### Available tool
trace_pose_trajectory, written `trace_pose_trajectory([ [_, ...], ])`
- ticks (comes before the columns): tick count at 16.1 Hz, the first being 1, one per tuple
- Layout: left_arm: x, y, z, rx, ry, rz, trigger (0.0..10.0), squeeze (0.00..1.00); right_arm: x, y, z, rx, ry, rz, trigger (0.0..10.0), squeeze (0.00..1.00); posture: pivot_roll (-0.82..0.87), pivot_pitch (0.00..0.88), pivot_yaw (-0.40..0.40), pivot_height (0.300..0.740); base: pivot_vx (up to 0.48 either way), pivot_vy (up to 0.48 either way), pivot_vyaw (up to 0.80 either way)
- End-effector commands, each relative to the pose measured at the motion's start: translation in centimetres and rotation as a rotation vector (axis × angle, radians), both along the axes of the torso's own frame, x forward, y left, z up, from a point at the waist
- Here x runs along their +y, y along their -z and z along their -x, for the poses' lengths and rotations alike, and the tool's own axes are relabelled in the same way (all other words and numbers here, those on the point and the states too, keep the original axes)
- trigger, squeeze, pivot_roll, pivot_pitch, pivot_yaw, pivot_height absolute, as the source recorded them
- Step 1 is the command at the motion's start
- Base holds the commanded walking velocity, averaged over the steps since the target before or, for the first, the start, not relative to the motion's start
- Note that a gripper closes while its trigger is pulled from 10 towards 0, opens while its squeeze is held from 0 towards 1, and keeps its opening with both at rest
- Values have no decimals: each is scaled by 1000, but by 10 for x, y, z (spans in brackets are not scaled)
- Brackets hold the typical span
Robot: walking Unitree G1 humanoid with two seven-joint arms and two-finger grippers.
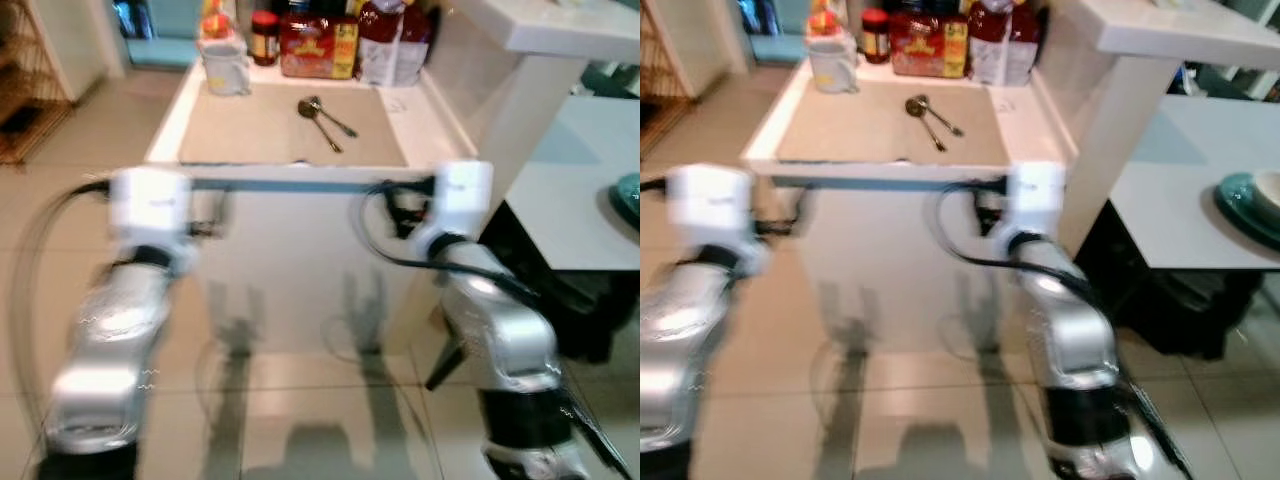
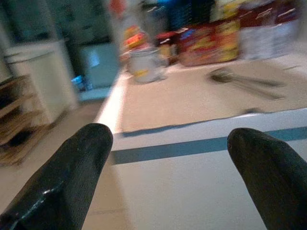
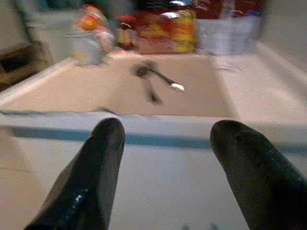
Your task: Setting the table
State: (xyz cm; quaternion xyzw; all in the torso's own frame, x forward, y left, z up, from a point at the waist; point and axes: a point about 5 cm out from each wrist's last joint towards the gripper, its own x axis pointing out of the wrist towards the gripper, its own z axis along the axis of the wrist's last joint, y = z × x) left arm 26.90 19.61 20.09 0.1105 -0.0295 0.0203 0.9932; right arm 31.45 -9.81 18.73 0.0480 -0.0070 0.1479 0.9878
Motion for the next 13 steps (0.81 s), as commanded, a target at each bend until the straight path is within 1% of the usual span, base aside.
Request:
trace_pose_trajectory([
  [1, -6, -7, 2, -38, 20, -3, 10000, 0, -16, 0, -1, -12, 35, 11, 10000, 0, 141, 0, -60, 740, 416, 0, 0],
  [2, 4, -7, 6, -46, -6, -33, 10000, 0, -19, -1, -1, -39, -8, 57, 10000, 0, 143, 0, -60, 740, 420, 0, 0],
  [3, 11, -6, 10, -48, -25, -34, 10000, 0, -22, 0, 0, -52, -23, 72, 10000, 0, 143, 0, -60, 740, 420, 0, 0],
  [4, 20, 0, 15, -33, -65, -12, 10000, 0, -30, 1, 3, -44, -12, 75, 10000, 0, 125, 0, -64, 740, 420, 0, 0],
  [5, 22, 3, 17, -24, -70, -26, 10000, 0, -34, 1, 4, -38, -3, 74, 10000, 0, 112, 2, -65, 740, 416, 0, 0],
  [6, 22, 6, 20, -14, -70, -45, 10000, 0, -37, 0, 6, -37, 7, 75, 10000, 0, 101, 3, -64, 740, 420, 0, 0],
  [7, 20, 7, 21, -14, -67, -43, 10000, 0, -39, 0, 7, -44, 13, 84, 10000, 0, 94, 5, -61, 740, 420, 0, 0],
  [8, 16, 7, 19, -21, -53, -36, 10000, 0, -40, 0, 9, -46, 16, 89, 10000, 0, 86, 4, -60, 740, 428, 0, 0],
  [9, 11, 6, 16, -23, -28, -49, 10000, 0, -41, 1, 9, -41, 17, 87, 10000, 0, 85, 6, -60, 740, 424, 0, 0],
  [10, 7, 4, 15, -33, -2, -64, 10000, 0, -39, 0, 10, -39, 8, 78, 10000, 0, 83, 7, -60, 740, 424, 0, 0],
  [11, 6, 4, 15, -32, -2, -64, 10000, 0, -38, 0, 10, -37, 0, 80, 10000, 0, 85, 9, -61, 740, 420, 0, 0],
  [13, 5, 4, 17, -29, 0, -65, 10000, 0, -31, 0, 11, -34, -63, 103, 10000, 0, 93, 11, -69, 740, 424, 0, 0],
])
